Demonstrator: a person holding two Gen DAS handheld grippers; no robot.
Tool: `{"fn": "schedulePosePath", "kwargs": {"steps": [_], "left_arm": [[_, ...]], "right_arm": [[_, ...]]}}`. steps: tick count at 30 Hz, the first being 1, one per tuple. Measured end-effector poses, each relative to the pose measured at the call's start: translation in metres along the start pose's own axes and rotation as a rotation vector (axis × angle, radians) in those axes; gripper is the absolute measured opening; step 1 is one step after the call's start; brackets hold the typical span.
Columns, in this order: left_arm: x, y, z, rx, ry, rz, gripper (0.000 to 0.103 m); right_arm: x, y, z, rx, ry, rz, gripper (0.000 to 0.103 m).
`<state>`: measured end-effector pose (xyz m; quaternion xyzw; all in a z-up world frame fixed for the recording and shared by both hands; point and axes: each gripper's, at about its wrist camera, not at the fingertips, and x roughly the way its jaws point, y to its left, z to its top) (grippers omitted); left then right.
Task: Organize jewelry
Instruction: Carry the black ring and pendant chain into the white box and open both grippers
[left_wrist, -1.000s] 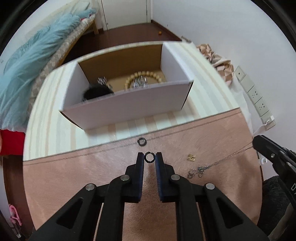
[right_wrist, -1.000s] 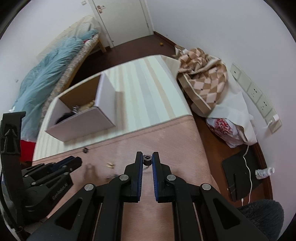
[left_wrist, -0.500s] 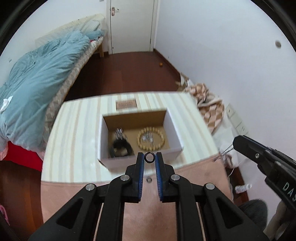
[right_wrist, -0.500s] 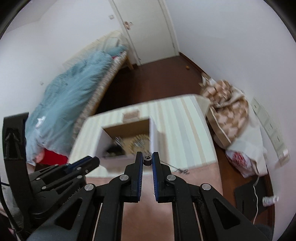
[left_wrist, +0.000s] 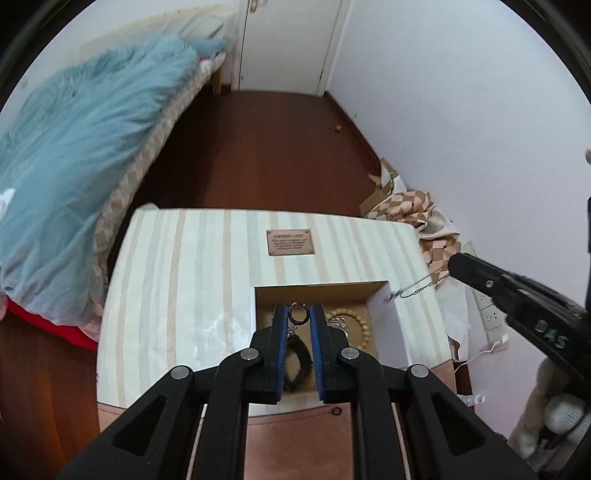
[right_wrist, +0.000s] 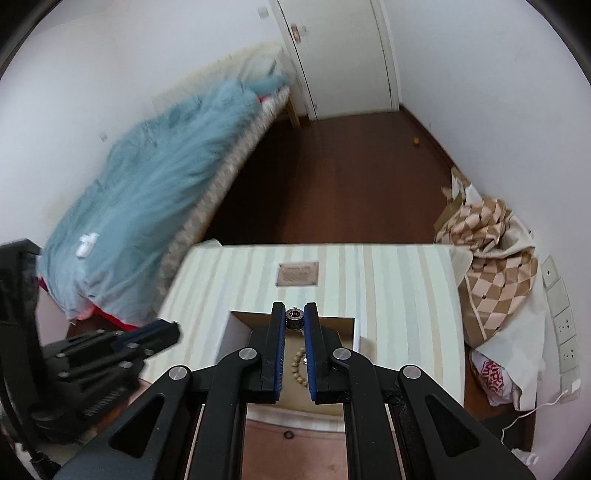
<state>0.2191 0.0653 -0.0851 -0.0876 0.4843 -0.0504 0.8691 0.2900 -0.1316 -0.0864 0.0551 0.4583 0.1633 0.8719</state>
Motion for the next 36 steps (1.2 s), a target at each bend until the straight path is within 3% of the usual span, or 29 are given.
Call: {"fn": "schedulePosePath", "kwargs": {"steps": [9, 16, 22, 24, 25, 26, 28, 31, 33, 36], "left_arm": [[0.064, 0.009, 0.017, -0.009, 0.141, -0.008, 0.009], [0.094, -0.002, 0.025, -0.007, 0.222, -0.052, 0.010], [0.110, 0.001, 0.028, -0.041, 0.274, -0.029, 0.011], [0.110, 0.003, 0.029, -0.044, 0.272, -0.007, 0.014], [0.109, 0.004, 0.030, -0.043, 0.267, 0.008, 0.028], [0.106, 0.006, 0.030, -0.045, 0.260, 0.020, 0.055], [0.098, 0.010, 0.032, -0.056, 0.233, 0.036, 0.083], [0.086, 0.015, 0.033, -0.058, 0.199, 0.057, 0.083], [0.078, 0.017, 0.032, -0.047, 0.174, 0.084, 0.084], [0.065, 0.019, 0.023, -0.029, 0.133, 0.144, 0.100]], "right_arm": [[0.075, -0.020, 0.007, 0.028, 0.132, -0.051, 0.010], [0.088, -0.029, 0.005, 0.039, 0.176, -0.045, 0.010], [0.100, -0.039, 0.002, 0.080, 0.260, -0.037, 0.011], [0.100, -0.040, 0.000, 0.090, 0.275, -0.027, 0.023], [0.098, -0.041, -0.001, 0.096, 0.270, -0.023, 0.027], [0.096, -0.042, -0.002, 0.098, 0.265, -0.022, 0.037], [0.091, -0.042, -0.004, 0.097, 0.257, -0.016, 0.042], [0.083, -0.040, -0.007, 0.096, 0.247, -0.015, 0.047], [0.075, -0.039, -0.011, 0.094, 0.232, -0.025, 0.056], [0.068, -0.034, -0.017, 0.057, 0.216, -0.071, 0.070]]}}
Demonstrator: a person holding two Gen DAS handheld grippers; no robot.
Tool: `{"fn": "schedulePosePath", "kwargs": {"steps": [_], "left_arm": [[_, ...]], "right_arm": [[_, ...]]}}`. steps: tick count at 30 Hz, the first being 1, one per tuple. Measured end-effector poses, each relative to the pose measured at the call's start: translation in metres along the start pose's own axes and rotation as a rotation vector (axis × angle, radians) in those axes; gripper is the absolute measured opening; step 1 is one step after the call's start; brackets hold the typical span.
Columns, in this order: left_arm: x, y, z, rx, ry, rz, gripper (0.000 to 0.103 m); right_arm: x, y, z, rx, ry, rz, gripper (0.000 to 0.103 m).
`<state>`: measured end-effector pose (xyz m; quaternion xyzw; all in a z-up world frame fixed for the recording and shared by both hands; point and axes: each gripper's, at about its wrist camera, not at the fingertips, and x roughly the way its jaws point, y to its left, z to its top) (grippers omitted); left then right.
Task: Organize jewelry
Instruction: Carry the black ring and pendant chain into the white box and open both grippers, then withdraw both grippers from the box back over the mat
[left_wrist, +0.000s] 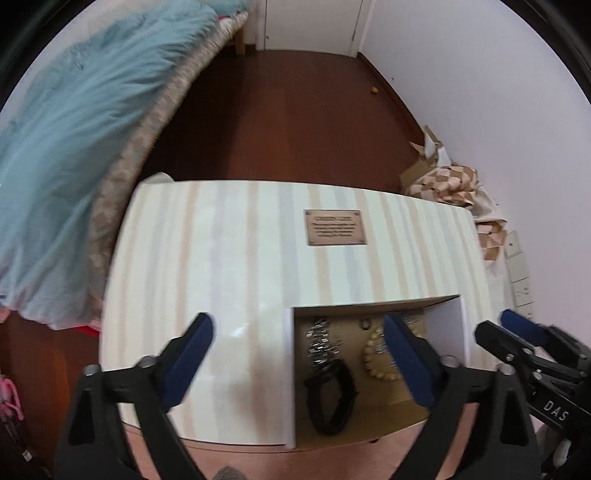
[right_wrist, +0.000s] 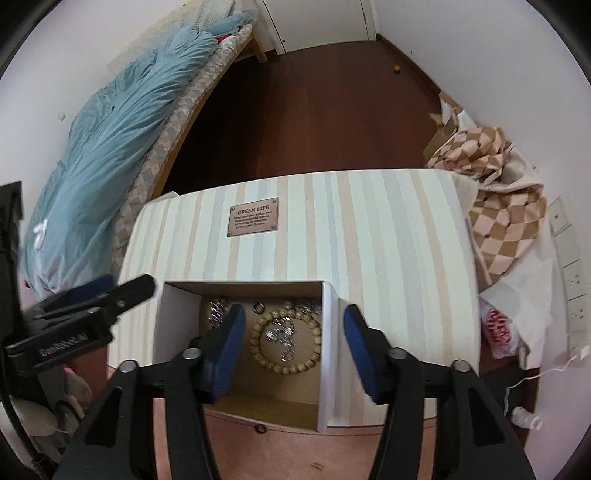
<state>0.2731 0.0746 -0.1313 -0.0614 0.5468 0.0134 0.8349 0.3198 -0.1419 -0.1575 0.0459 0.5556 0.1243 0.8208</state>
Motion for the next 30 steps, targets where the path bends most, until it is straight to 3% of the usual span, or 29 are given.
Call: {"fn": "schedulePosePath", "kwargs": {"steps": [3, 9, 17, 30], "left_arm": [[-0.011, 0.001, -0.014, 0.015, -0.050, 0.062, 0.102], [-0.020, 0.000, -0.047, 0.032, -0.100, 0.144, 0.102], [-0.042, 0.000, -0.083, 0.000, -0.120, 0.148, 0.102], [-0.121, -0.016, -0.127, -0.005, -0.239, 0.102, 0.102]], "right_arm": [[-0.005, 0.006, -0.013, -0.053, -0.016, -0.095, 0.090], [-0.009, 0.017, -0.044, -0.116, -0.023, -0.183, 0.099], [-0.033, 0.022, -0.068, -0.095, -0.061, -0.195, 0.099], [-0.126, 0.039, -0.108, -0.107, -0.234, -0.207, 0.099]]}}
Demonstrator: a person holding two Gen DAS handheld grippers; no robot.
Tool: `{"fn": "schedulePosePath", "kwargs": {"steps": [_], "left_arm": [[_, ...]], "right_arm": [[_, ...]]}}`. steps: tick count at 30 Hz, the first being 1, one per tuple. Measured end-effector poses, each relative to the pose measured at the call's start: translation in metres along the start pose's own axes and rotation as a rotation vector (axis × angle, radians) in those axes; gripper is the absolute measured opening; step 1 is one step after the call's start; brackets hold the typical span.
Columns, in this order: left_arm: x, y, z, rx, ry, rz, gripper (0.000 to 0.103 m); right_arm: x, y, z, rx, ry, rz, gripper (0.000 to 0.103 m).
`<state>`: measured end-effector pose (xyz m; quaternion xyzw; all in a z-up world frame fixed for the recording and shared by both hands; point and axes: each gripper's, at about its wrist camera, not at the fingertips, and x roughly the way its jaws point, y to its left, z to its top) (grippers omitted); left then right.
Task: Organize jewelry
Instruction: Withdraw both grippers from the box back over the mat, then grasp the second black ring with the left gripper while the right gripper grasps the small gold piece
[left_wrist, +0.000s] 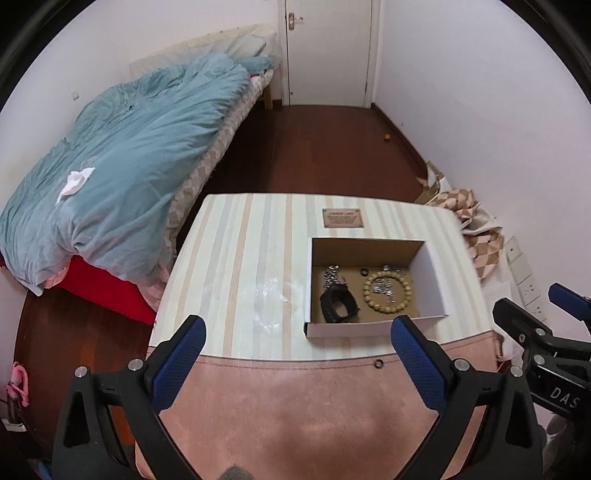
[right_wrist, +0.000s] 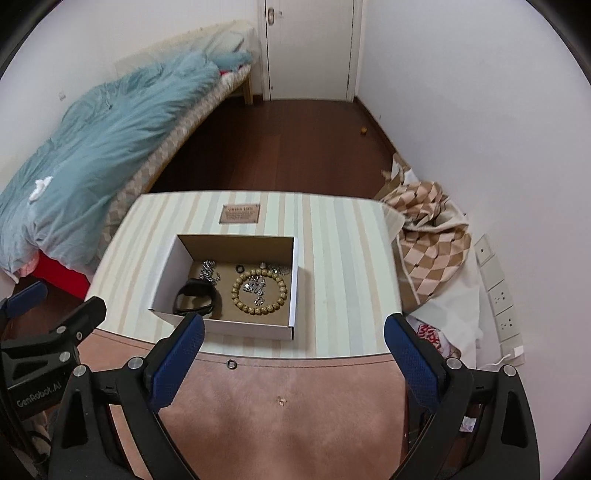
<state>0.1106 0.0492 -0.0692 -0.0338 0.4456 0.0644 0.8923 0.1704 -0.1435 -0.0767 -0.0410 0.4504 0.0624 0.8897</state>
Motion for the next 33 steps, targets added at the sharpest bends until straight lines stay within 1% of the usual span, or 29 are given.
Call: {"fn": "schedulePosePath", "kwargs": {"steps": [6, 12, 17, 21, 23, 25, 28, 32, 33], "left_arm": [[-0.047, -0.001, -0.003, 0.005, -0.071, -0.017, 0.102], [-0.082, -0.002, -0.005, 0.002, -0.125, -0.037, 0.102], [-0.101, -0.002, -0.012, 0.004, -0.144, -0.046, 0.102], [-0.104, -0.003, -0.018, 0.000, -0.146, -0.047, 0.102], [-0.103, -0.003, -0.020, -0.006, -0.143, -0.034, 0.102], [-0.097, -0.004, -0.021, -0.012, -0.132, -0.004, 0.102], [-0.080, -0.004, -0.027, -0.023, -0.107, 0.037, 0.102], [-0.049, -0.005, -0.041, -0.015, -0.056, 0.083, 0.102], [-0.036, -0.006, -0.046, -0.012, -0.030, 0.095, 0.102]], "right_arm": [[-0.048, 0.000, -0.008, 0.001, -0.074, 0.000, 0.099], [-0.088, 0.002, -0.012, 0.010, -0.134, 0.004, 0.099], [-0.107, 0.001, -0.018, 0.022, -0.157, 0.013, 0.099], [-0.114, 0.000, -0.024, 0.032, -0.164, 0.024, 0.099], [-0.114, -0.001, -0.025, 0.039, -0.163, 0.035, 0.099], [-0.108, -0.005, -0.027, 0.054, -0.154, 0.050, 0.099], [-0.088, -0.013, -0.036, 0.085, -0.109, 0.040, 0.099], [-0.043, -0.026, -0.054, 0.110, -0.025, 0.027, 0.099], [-0.025, -0.029, -0.061, 0.114, 0.012, 0.029, 0.096]]}}
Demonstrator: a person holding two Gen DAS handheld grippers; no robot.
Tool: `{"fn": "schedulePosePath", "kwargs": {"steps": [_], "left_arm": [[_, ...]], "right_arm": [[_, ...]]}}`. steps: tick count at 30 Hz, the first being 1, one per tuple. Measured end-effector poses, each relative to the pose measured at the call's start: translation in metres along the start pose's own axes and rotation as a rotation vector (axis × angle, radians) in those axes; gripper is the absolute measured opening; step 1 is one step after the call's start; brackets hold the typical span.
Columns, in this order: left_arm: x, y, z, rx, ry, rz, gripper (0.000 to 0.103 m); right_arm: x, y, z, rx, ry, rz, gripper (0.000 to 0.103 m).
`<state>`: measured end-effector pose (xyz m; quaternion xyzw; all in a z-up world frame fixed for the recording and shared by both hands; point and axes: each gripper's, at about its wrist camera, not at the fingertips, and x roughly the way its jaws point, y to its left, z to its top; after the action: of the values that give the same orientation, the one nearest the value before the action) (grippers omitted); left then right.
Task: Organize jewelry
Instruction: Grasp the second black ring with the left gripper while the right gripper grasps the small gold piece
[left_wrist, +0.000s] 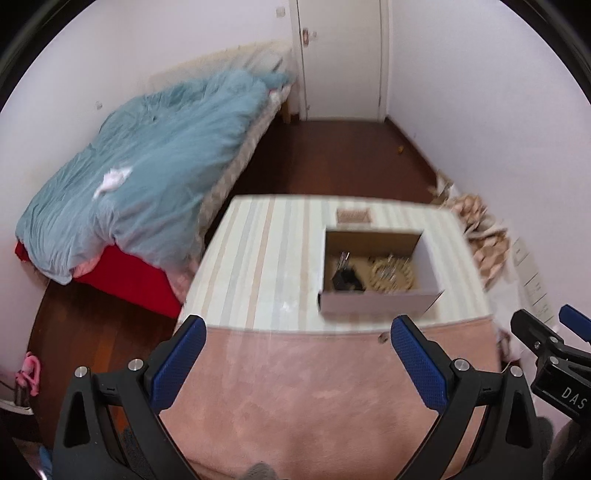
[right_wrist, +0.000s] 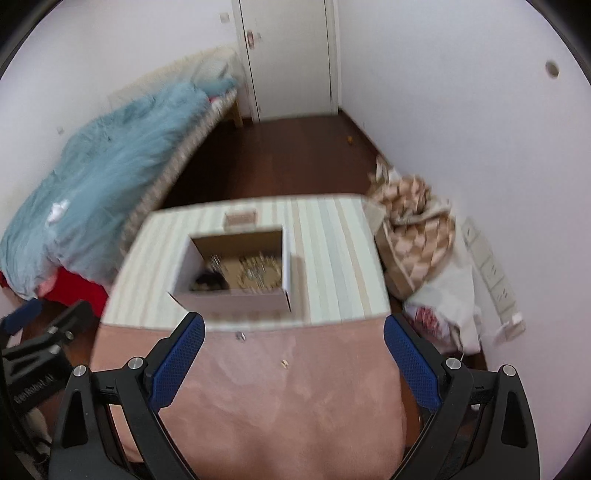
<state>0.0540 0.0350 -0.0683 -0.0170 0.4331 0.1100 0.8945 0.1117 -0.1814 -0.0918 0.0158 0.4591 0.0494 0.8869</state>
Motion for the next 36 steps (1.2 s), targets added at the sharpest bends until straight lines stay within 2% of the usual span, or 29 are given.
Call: {"fn": "schedulePosePath", "kwargs": {"steps": [1, 3, 5, 9, 13, 15, 16, 19, 22, 25, 28, 33, 34, 36], "left_arm": [[0.010, -0.001, -0.004, 0.005, 0.016, 0.011, 0.102], [0.035, -0.004, -0.014, 0.016, 0.073, 0.027, 0.102], [0.054, -0.007, -0.023, 0.025, 0.114, 0.050, 0.102], [0.094, -0.008, -0.041, 0.042, 0.205, 0.091, 0.102], [0.117, -0.005, -0.052, 0.043, 0.265, 0.106, 0.102], [0.122, -0.003, -0.054, 0.046, 0.279, 0.111, 0.102], [0.125, -0.003, -0.055, 0.048, 0.284, 0.114, 0.102], [0.131, -0.004, -0.056, 0.050, 0.296, 0.114, 0.102], [0.134, -0.007, -0.056, 0.054, 0.300, 0.108, 0.102], [0.138, -0.013, -0.053, 0.060, 0.297, 0.088, 0.102], [0.145, -0.023, -0.047, 0.045, 0.293, 0.019, 0.102], [0.162, -0.058, -0.038, 0.045, 0.319, -0.144, 0.102], [0.164, -0.064, -0.037, 0.051, 0.321, -0.160, 0.100], [0.168, -0.078, -0.035, 0.070, 0.318, -0.187, 0.087]], "right_arm": [[0.014, -0.001, -0.006, 0.002, 0.025, 0.005, 0.093], [0.044, -0.004, -0.018, 0.010, 0.075, 0.019, 0.078], [0.079, -0.007, -0.033, 0.027, 0.135, 0.042, 0.073], [0.132, -0.006, -0.056, 0.041, 0.195, 0.064, 0.054], [0.154, 0.003, -0.066, 0.015, 0.190, 0.062, 0.045], [0.163, 0.009, -0.072, -0.015, 0.194, 0.057, 0.031], [0.166, 0.011, -0.073, -0.025, 0.196, 0.054, 0.028], [0.165, 0.019, -0.077, -0.079, 0.158, 0.021, 0.007], [0.165, 0.017, -0.079, -0.062, 0.152, 0.041, 0.007], [0.156, -0.002, -0.072, 0.019, 0.133, 0.075, 0.007], [0.146, -0.020, -0.062, 0.082, 0.110, 0.082, 0.007], [0.141, -0.039, -0.051, 0.108, 0.091, 0.038, 0.007], [0.141, -0.042, -0.050, 0.112, 0.093, 0.030, 0.007], [0.142, -0.050, -0.049, 0.126, 0.097, 0.019, 0.007]]}}
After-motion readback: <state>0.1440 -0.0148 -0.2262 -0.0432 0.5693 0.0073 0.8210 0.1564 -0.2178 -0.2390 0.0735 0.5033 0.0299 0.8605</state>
